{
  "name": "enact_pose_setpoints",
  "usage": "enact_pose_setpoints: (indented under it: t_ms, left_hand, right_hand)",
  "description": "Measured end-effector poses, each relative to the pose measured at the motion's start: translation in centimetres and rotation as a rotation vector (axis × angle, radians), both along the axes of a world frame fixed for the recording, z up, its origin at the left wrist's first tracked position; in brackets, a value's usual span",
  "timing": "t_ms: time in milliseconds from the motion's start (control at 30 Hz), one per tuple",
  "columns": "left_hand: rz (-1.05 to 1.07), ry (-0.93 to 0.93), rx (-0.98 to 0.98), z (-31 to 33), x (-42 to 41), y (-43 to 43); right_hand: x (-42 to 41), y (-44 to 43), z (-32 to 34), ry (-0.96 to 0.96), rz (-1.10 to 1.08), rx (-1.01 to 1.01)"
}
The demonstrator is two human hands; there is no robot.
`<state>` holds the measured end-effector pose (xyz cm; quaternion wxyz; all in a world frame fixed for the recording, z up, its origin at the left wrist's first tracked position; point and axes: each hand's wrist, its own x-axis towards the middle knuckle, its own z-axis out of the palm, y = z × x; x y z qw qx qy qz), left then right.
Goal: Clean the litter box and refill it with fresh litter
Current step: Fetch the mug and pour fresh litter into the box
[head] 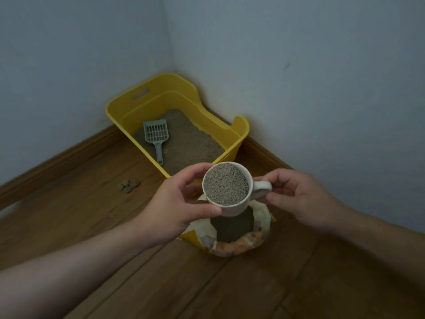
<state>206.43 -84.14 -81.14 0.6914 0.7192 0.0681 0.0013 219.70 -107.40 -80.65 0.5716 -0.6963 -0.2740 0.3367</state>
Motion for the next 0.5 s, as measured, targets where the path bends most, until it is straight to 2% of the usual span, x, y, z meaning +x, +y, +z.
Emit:
enact_pose_setpoints:
  t_ms: [233, 500]
  left_hand:
    - [0.081, -0.092, -0.022, 3.0, 0.9, 2.1]
    - [0.177, -0.108, -0.216, 3.8, 3.3, 5.5]
  right_hand:
    - [0.6, 3.8, 2.3, -0.043, -0.058, 0.117]
    - [2.9, 9.1, 3.3, -0.051, -0.088, 0.176]
